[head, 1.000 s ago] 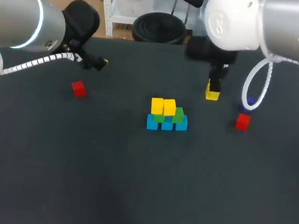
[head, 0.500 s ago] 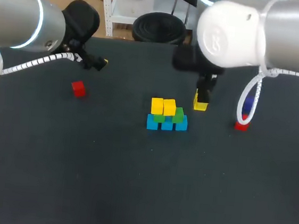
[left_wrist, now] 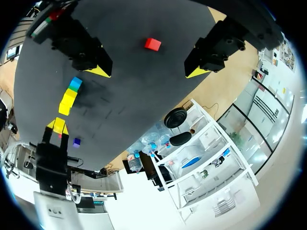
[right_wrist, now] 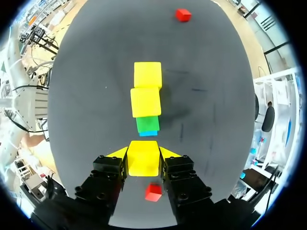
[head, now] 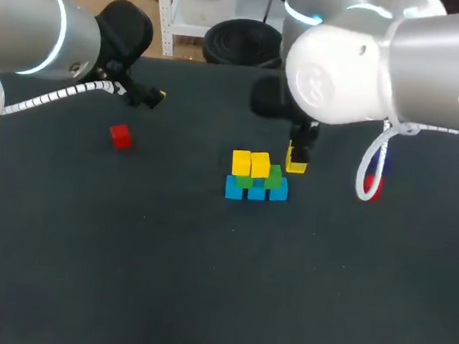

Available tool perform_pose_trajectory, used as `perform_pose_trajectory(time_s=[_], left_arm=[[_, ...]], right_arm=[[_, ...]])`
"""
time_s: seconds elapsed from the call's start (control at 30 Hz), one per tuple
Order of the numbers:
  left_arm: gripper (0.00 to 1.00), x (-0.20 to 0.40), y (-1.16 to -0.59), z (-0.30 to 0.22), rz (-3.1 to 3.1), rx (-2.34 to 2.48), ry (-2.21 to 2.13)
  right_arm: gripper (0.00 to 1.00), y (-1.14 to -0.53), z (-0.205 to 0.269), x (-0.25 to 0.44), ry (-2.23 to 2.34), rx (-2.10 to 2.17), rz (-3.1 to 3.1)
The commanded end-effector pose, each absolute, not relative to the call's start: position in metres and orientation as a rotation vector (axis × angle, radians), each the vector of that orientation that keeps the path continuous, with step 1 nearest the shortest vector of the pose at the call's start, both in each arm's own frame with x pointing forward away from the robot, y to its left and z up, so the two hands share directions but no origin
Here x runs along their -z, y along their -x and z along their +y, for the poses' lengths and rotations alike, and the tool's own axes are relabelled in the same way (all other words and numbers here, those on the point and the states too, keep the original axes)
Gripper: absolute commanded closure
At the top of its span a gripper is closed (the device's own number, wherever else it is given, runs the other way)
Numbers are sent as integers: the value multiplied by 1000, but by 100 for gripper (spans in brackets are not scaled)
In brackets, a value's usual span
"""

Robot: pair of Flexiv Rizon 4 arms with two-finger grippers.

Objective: Place the blue cubes, place green cubes on the blue cubes, place the yellow cubes on the green cubes, then place the red cubes on the yellow cubes, and place purple cube on the red cubes.

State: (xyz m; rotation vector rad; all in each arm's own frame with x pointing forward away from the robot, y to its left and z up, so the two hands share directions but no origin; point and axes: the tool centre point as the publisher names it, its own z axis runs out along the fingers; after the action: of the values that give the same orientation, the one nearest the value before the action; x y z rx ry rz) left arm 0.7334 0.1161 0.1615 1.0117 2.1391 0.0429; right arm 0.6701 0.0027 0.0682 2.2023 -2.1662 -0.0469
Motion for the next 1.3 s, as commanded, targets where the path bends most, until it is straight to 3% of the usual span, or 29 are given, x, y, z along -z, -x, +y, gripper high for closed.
perform_pose_trajectory(time_s=[0.03,1.3], left_arm=[[0,-162,-734,117,2138,-39,-1014],[0,-162,-734,117,2138,-39,-1014]], right_arm=[[100,-674,9,-65,-2195,38,-2157],[100,-676,25,-53,-2232,68,-2101]])
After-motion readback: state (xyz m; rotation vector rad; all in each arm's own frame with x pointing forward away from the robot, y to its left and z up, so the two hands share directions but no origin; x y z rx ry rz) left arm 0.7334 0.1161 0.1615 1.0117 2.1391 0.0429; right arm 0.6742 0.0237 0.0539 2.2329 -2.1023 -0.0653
